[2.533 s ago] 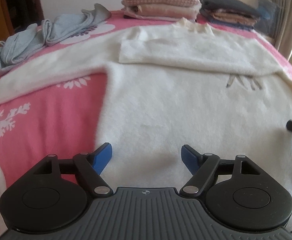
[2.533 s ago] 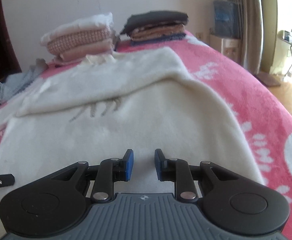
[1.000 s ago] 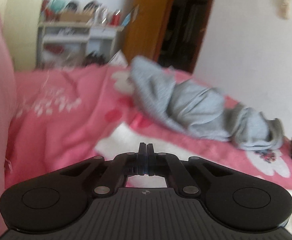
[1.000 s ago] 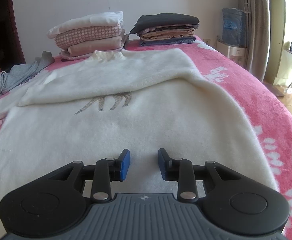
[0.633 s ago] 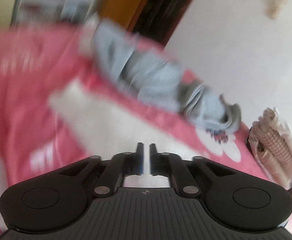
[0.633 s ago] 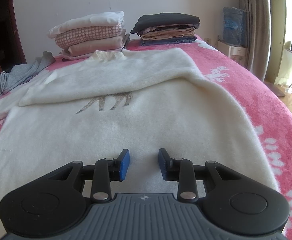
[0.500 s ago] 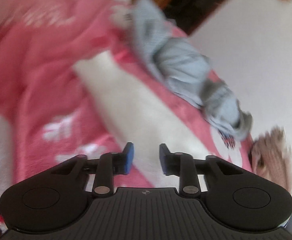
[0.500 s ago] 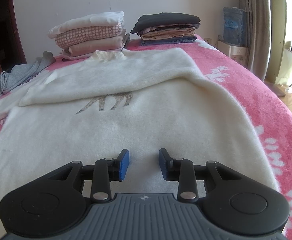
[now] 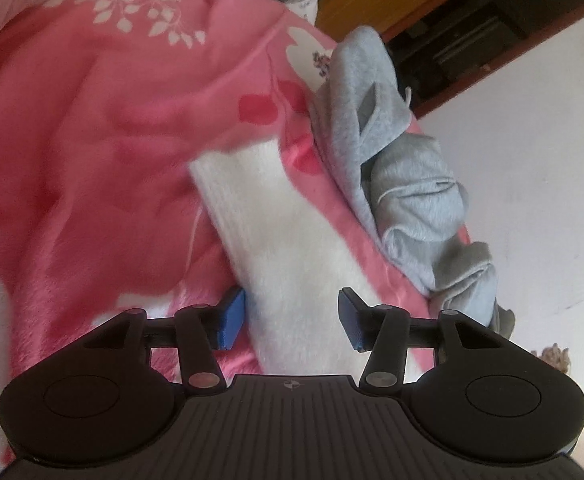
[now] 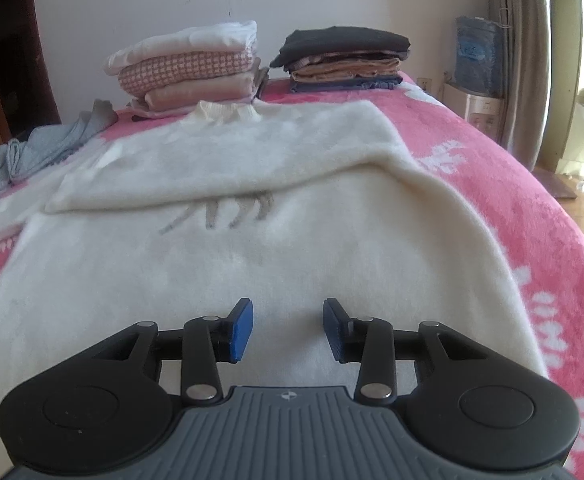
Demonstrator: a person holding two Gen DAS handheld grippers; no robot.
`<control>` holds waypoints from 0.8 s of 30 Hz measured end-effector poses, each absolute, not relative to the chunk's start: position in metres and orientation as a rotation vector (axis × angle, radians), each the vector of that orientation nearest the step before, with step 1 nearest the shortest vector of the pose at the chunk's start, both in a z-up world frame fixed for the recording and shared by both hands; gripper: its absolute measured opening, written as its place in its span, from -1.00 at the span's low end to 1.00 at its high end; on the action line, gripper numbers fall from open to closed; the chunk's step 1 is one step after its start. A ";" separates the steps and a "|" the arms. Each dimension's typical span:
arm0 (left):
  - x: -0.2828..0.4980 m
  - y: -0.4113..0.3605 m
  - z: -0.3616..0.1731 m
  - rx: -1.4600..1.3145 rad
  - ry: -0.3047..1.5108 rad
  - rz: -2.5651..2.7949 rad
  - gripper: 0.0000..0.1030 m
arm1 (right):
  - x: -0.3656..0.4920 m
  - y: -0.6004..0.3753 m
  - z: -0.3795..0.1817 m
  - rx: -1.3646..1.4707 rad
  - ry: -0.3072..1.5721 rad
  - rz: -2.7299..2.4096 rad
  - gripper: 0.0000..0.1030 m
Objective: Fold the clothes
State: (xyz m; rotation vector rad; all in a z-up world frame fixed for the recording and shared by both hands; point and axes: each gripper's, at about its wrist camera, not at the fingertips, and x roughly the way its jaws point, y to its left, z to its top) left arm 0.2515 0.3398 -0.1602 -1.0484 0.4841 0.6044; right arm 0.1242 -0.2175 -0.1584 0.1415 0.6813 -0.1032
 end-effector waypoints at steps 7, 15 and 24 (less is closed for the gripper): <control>0.263 0.323 -0.152 -0.822 0.489 0.616 -0.79 | 0.216 -0.160 -0.114 0.069 0.571 0.140 -0.20; 0.262 0.271 -0.103 -0.480 0.318 0.490 -0.82 | 0.318 -0.047 -0.137 0.004 0.601 0.409 -0.24; 0.273 0.158 -0.065 -0.366 0.250 -0.003 -0.83 | 0.340 -0.043 -0.180 0.115 0.703 0.385 -0.24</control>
